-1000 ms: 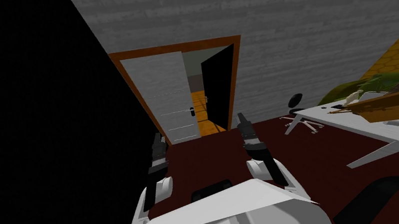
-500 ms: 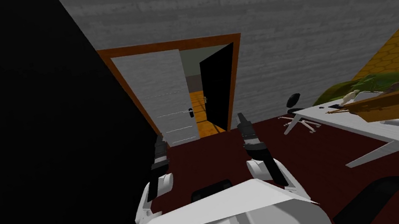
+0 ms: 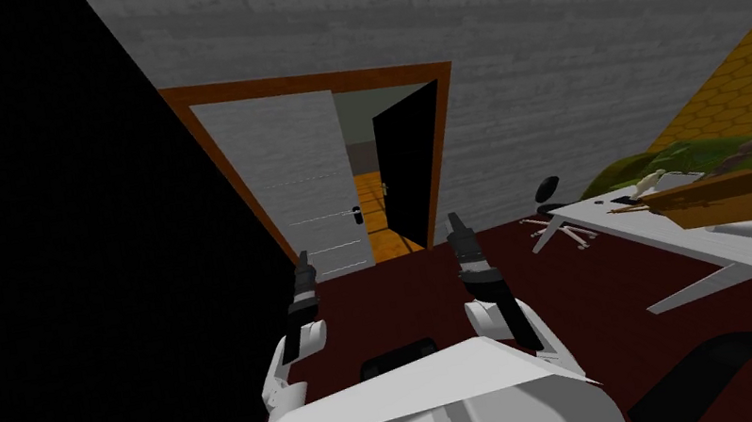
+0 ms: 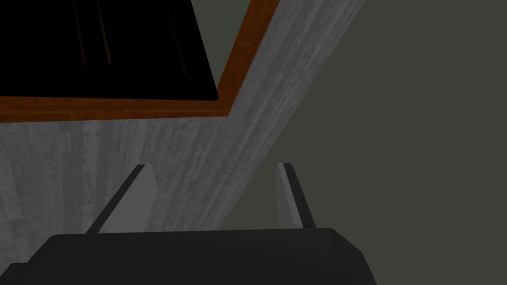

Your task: Push the door open

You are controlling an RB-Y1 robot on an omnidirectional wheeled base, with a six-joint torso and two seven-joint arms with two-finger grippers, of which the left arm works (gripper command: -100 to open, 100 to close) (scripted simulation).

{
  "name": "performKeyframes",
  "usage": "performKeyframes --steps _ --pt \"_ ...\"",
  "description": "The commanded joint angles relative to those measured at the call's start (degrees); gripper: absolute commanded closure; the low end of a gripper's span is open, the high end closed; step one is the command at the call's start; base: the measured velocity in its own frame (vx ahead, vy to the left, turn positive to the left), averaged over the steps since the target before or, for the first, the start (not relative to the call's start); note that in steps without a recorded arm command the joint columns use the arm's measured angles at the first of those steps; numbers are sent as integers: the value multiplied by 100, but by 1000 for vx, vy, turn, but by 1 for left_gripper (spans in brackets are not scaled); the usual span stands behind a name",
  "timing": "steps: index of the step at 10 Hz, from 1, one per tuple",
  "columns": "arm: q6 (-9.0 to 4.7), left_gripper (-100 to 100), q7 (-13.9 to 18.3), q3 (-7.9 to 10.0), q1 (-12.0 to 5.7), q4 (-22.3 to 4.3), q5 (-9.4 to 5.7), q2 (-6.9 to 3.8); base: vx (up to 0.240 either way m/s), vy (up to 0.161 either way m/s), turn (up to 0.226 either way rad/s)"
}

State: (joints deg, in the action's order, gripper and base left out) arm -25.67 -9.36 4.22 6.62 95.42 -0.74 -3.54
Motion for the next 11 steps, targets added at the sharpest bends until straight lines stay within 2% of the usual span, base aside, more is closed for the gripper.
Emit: performKeyframes --steps 1,2,3,6,7,11 --pt "-15 -100 -72 78 -209 -286 -54 -3 88 -7 -56" --pt "-32 -100 -105 127 -326 -462 -91 -12 86 3 -62" --pt "-32 -100 -105 127 -326 -505 -91 -12 65 11 -25" --pt "-83 -100 -207 276 -681 -1081 -202 -29 86 6 -58" --pt "-83 -100 -207 276 -681 -1082 -202 -29 57 6 -15" --pt "-153 -100 -345 478 -1160 -1821 -351 -30 86 3 -60"
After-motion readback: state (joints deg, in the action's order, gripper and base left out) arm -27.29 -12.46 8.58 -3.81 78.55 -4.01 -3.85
